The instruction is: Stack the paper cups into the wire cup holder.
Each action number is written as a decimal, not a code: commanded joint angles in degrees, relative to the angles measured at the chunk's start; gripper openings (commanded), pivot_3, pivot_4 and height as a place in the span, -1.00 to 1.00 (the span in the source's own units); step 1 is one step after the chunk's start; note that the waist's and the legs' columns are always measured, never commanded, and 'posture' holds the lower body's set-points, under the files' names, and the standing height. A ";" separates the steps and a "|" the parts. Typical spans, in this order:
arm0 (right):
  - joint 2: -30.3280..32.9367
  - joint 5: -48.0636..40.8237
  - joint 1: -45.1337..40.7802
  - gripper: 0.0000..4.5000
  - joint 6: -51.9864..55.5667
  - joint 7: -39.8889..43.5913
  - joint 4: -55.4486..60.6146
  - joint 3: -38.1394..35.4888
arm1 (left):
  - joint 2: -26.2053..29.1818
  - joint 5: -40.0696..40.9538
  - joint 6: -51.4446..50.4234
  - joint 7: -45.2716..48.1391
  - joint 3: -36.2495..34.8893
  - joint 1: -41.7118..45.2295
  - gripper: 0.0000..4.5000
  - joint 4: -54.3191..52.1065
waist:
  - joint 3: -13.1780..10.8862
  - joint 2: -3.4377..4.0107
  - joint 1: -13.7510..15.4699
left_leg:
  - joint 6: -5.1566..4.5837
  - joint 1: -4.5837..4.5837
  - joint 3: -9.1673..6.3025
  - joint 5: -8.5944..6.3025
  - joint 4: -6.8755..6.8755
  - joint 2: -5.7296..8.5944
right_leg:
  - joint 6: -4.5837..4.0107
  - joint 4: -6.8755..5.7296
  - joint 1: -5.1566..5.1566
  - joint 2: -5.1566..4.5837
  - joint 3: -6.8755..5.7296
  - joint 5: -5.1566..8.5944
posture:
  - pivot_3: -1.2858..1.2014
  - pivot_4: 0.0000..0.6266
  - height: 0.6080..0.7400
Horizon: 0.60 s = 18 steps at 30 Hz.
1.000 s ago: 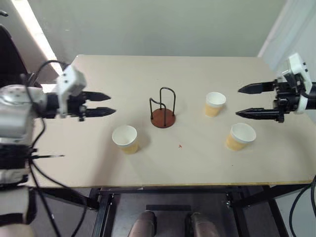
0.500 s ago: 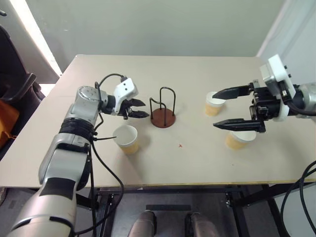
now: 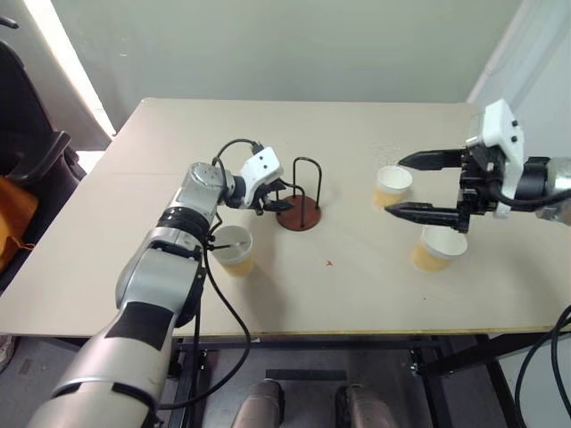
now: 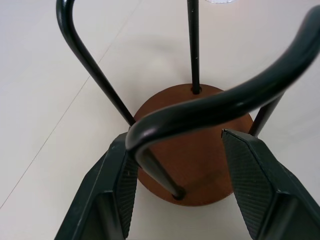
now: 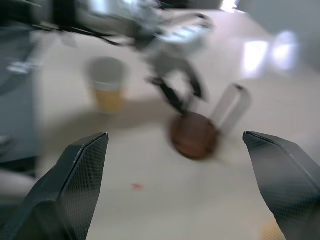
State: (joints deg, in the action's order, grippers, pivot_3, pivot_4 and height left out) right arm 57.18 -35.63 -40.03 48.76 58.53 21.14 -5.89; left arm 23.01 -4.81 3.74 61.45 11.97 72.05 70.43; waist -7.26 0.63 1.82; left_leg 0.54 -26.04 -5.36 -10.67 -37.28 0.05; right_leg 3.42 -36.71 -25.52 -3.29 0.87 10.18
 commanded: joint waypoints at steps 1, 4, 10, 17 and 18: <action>1.03 0.34 1.28 1.00 -0.88 -1.07 2.72 -1.40 | 2.14 1.11 0.91 6.55 -1.74 0.66 0.21 -2.71 | 0.00 0.00 0.02 | -0.01 -0.01 0.00 0.00 0.00 0.01 | 0.04 0.00 0.00 0.01 0.05 0.02 | 0.03 -0.52 1.00; 0.79 -0.30 1.82 1.00 -0.85 -1.44 3.37 -1.71 | 2.68 1.02 0.49 6.38 -2.15 0.00 0.21 -3.03 | 0.00 0.00 -0.02 | -0.03 -0.01 0.08 0.00 -0.01 0.11 | 0.28 -0.01 -0.02 0.09 0.45 0.18 | 0.03 -0.52 1.00; 0.77 0.36 2.15 1.00 -1.65 -2.06 3.15 -1.10 | 3.75 2.51 -1.77 8.88 -3.79 -0.37 0.21 -4.96 | 0.00 0.00 -0.03 | -0.38 -0.14 0.26 -0.17 -0.55 0.19 | 0.57 -0.02 0.02 0.07 0.74 0.32 | 0.03 -0.52 1.00; 0.54 0.41 2.71 1.00 -2.24 -2.53 3.36 -0.93 | 3.88 1.77 -2.00 6.71 -4.36 -1.18 0.21 -5.77 | 0.00 0.01 0.06 | -0.57 -0.23 0.32 -0.33 -0.78 0.22 | 0.65 -0.01 0.02 0.04 0.82 0.35 | 0.03 -0.52 1.00; 0.52 0.43 2.74 1.00 -2.26 -2.60 3.43 -0.84 | 3.44 1.61 -1.81 5.99 -4.34 -1.04 0.21 -5.51 | 0.00 0.01 0.15 | -0.59 -0.23 0.32 -0.34 -0.78 0.22 | 0.65 -0.01 0.02 0.04 0.81 0.35 | 0.03 -0.52 1.00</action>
State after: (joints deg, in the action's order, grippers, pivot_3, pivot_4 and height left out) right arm 57.24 -35.60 -36.84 47.54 56.48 23.05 -5.82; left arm 27.24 -3.14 1.43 68.78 8.46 70.43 65.46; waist -7.26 0.64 1.97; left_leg -0.07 -26.28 -5.04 -11.02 -38.06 0.27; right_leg 4.06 -36.72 -25.50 -3.27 1.68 10.52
